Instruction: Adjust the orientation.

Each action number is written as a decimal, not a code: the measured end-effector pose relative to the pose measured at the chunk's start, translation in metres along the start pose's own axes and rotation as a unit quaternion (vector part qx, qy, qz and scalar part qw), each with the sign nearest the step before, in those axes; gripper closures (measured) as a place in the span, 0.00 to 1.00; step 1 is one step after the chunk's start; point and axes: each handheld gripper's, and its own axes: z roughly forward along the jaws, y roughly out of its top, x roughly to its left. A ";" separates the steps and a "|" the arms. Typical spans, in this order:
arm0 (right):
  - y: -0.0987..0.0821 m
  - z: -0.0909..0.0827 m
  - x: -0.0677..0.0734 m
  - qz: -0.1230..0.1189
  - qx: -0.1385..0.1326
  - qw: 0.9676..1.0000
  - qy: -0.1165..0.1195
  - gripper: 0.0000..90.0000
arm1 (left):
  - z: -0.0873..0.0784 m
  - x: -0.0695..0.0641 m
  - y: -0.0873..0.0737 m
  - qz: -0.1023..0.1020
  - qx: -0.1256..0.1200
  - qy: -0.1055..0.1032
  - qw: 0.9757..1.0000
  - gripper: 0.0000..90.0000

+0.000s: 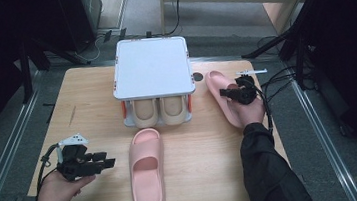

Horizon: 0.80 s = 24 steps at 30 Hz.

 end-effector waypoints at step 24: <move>-0.040 -0.071 0.051 -0.036 0.008 0.999 0.014 0.95 | 0.023 -0.003 0.030 0.067 -0.014 -0.059 0.996 0.63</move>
